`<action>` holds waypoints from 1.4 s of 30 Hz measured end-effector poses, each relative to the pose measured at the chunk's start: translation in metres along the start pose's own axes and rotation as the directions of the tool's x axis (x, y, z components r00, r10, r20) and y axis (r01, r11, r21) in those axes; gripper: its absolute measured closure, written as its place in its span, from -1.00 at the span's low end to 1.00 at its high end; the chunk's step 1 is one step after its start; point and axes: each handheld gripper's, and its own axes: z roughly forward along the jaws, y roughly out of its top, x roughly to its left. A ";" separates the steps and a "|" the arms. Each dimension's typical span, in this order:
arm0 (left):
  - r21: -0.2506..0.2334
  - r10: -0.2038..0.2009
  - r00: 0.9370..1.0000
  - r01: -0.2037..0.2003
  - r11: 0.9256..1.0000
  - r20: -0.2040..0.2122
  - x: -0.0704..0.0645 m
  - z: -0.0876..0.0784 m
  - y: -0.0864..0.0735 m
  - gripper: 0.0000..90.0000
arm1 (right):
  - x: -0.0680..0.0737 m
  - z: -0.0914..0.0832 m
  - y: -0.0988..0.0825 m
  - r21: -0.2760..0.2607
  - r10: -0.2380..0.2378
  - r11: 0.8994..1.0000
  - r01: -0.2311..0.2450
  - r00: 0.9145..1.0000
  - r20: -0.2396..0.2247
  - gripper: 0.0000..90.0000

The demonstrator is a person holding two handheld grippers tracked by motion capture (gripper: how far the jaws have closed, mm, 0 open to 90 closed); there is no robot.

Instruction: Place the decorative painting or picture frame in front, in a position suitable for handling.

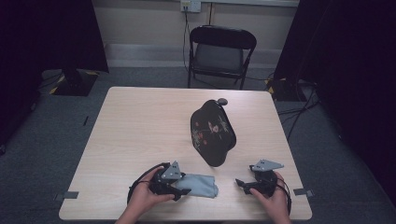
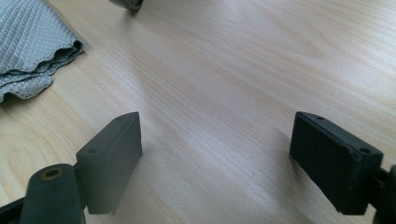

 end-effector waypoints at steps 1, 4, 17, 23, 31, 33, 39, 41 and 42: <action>0.000 0.000 1.000 0.000 1.000 0.000 0.000 0.000 0.000 -0.10 | 0.000 0.000 0.000 0.000 0.000 1.000 0.000 1.000 0.000 -0.64; 0.015 0.019 1.000 -0.019 1.000 -0.004 -0.001 0.003 -0.001 -0.01 | 0.000 0.000 0.000 0.000 0.000 1.000 0.000 1.000 0.000 -0.64; 0.008 -0.039 0.999 0.039 0.999 -0.019 -0.012 -0.002 -0.005 0.71 | 0.000 0.000 0.000 0.000 0.002 1.000 -0.002 1.000 0.001 -0.64; 0.014 -0.135 0.989 0.136 0.991 -0.052 -0.005 -0.013 -0.007 0.73 | 0.000 0.000 0.000 0.000 0.003 1.000 -0.003 1.000 0.000 -0.64; -0.068 -0.285 0.941 0.277 0.958 -0.182 0.022 -0.042 -0.026 0.71 | -0.001 0.001 0.000 0.000 0.002 1.000 -0.002 1.000 -0.002 -0.64; -0.072 -0.303 0.930 0.295 0.953 -0.207 0.027 -0.044 -0.031 0.70 | -0.001 0.001 0.000 0.000 0.001 1.000 -0.001 1.000 -0.002 -0.64; -0.072 -0.335 0.914 0.327 0.942 -0.230 0.035 -0.046 -0.045 0.66 | -0.001 0.001 0.000 0.000 0.002 1.000 -0.002 1.000 -0.002 -0.64; -0.068 -0.335 0.917 0.328 0.942 -0.218 0.033 -0.045 -0.044 0.57 | -0.001 0.001 0.000 0.000 0.002 1.000 -0.002 1.000 -0.002 -0.64; -0.068 -0.335 0.917 0.328 0.942 -0.218 0.033 -0.045 -0.044 0.46 | -0.001 0.000 0.000 0.001 0.001 1.000 -0.001 1.000 -0.001 -0.64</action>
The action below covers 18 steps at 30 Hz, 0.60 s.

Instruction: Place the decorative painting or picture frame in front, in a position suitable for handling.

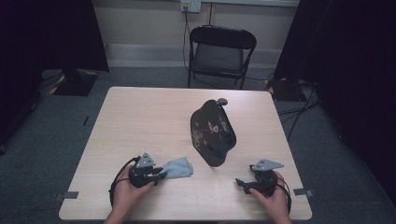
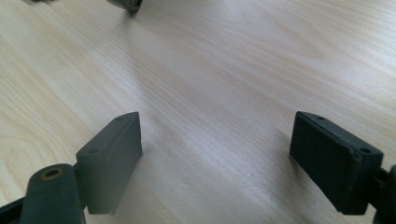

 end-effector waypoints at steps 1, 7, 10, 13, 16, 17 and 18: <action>0.009 0.026 1.000 -0.026 1.000 0.007 -0.003 0.000 0.001 0.36 | 0.000 0.000 0.000 -0.001 0.000 1.000 0.000 1.000 -0.001 -0.64; 0.045 0.029 0.999 -0.030 0.999 0.037 -0.014 -0.004 0.001 0.25 | 0.000 0.000 0.000 -0.001 0.000 1.000 0.000 1.000 -0.001 -0.64; 0.059 0.047 0.998 -0.049 0.997 0.048 -0.019 -0.005 0.001 0.26 | 0.000 0.000 0.000 0.000 0.000 1.000 0.000 1.000 0.000 -0.64; 0.045 0.072 0.996 -0.074 0.996 0.052 -0.024 -0.008 0.005 0.17 | 0.000 0.000 0.000 0.001 0.000 1.000 0.000 1.000 -0.001 -0.64; 0.015 0.101 0.994 -0.101 0.995 0.045 -0.022 -0.005 0.012 0.04 | 0.000 0.000 0.000 -0.001 0.000 1.000 0.000 1.000 -0.001 -0.64; 0.018 0.123 0.992 -0.123 0.992 0.040 -0.020 -0.004 0.014 0.02 | 0.000 0.000 0.000 -0.001 0.000 1.000 0.000 1.000 -0.001 -0.64; 0.022 0.142 0.989 -0.143 0.989 0.044 -0.018 -0.001 0.015 0.00 | 0.000 0.000 0.000 -0.001 0.000 1.000 0.000 1.000 -0.001 -0.64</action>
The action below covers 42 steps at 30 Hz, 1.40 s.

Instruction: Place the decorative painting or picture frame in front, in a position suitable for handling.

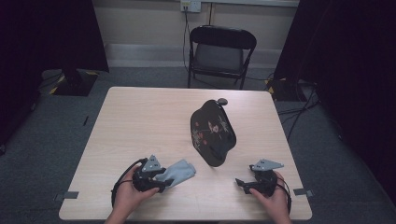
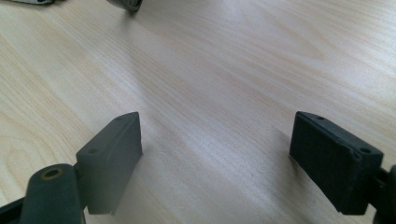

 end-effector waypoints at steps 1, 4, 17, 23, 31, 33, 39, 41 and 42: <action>0.012 0.005 1.000 -0.005 1.000 0.002 0.002 0.002 0.001 0.00 | 0.000 0.000 0.000 0.000 0.000 1.000 0.000 1.000 0.000 -0.64; 0.018 0.007 1.000 -0.007 1.000 0.009 0.005 0.007 0.000 0.01 | 0.000 0.000 0.000 0.000 0.000 1.000 0.000 1.000 0.000 -0.64; 0.062 0.002 0.999 -0.004 0.998 0.032 -0.007 0.008 -0.006 0.69 | 0.000 0.000 0.000 0.000 0.000 1.000 0.000 1.000 0.001 -0.64; 0.092 -0.075 0.996 0.071 0.993 0.038 -0.006 0.005 -0.003 0.75 | 0.000 -0.001 0.000 -0.006 0.014 1.000 -0.014 1.000 0.000 -0.59; 0.064 -0.133 0.991 0.131 0.989 0.031 0.001 -0.008 -0.006 0.75 | 0.008 -0.007 0.013 -0.059 0.045 0.997 -0.048 0.998 -0.042 -0.47; 0.060 -0.141 0.990 0.139 0.988 0.028 0.001 -0.010 -0.007 0.75 | 0.013 -0.010 0.020 -0.073 0.034 0.997 -0.038 0.998 -0.050 -0.45; 0.055 -0.152 0.988 0.151 0.987 0.026 0.002 -0.015 -0.008 0.75 | 0.023 -0.009 0.038 -0.050 0.004 0.999 -0.008 0.996 -0.084 -0.46; 0.054 -0.165 0.986 0.163 0.985 0.034 0.002 -0.015 -0.009 0.75 | 0.026 -0.007 0.043 -0.053 0.002 0.999 -0.007 0.996 -0.093 -0.44; 0.054 -0.167 0.985 0.165 0.985 0.037 0.002 -0.016 -0.010 0.75 | 0.027 -0.005 0.045 -0.055 0.005 0.998 -0.010 0.995 -0.098 -0.43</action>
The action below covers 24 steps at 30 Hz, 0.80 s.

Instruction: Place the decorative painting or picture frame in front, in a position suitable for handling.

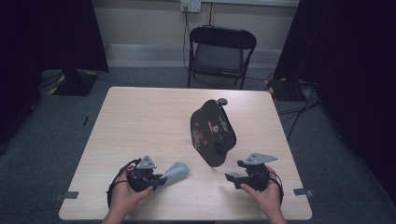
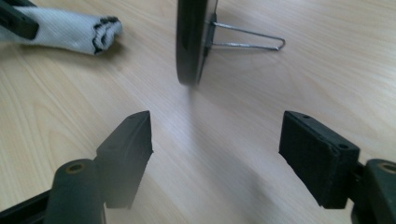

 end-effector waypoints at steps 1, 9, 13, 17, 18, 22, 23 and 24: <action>0.004 0.004 1.000 -0.004 1.000 -0.003 0.000 0.000 0.000 0.75 | 0.001 0.001 0.002 -0.005 0.000 1.000 0.000 1.000 -0.004 -0.41; -0.004 0.001 1.000 -0.002 1.000 -0.013 0.001 -0.004 -0.001 0.75 | 0.001 -0.004 0.026 -0.021 0.001 1.000 -0.001 1.000 -0.013 -0.41; -0.006 0.002 1.000 -0.002 1.000 -0.018 0.001 -0.006 -0.001 0.75 | -0.001 -0.007 0.037 -0.041 0.005 0.999 -0.006 1.000 -0.023 -0.38; -0.003 0.009 1.000 -0.009 1.000 -0.023 0.001 -0.008 -0.001 0.75 | -0.003 -0.009 0.045 -0.053 0.010 0.999 -0.010 1.000 -0.016 -0.38; -0.002 0.011 1.000 -0.011 1.000 -0.024 0.001 -0.009 -0.001 0.75 | -0.003 -0.010 0.051 -0.058 0.006 0.998 -0.007 1.000 -0.017 -0.38; -0.002 0.006 1.000 -0.006 1.000 -0.023 0.000 -0.008 -0.002 0.74 | -0.003 -0.012 0.059 -0.064 -0.002 0.998 0.001 1.000 -0.016 -0.35; -0.002 0.006 1.000 -0.006 1.000 -0.023 0.000 -0.008 -0.002 0.74 | -0.003 -0.013 0.061 -0.065 -0.005 0.998 0.004 1.000 -0.022 -0.31; -0.002 0.007 1.000 -0.007 1.000 -0.024 0.000 -0.008 -0.002 0.74 | -0.003 -0.013 0.063 -0.068 -0.009 0.998 0.007 1.000 -0.029 -0.31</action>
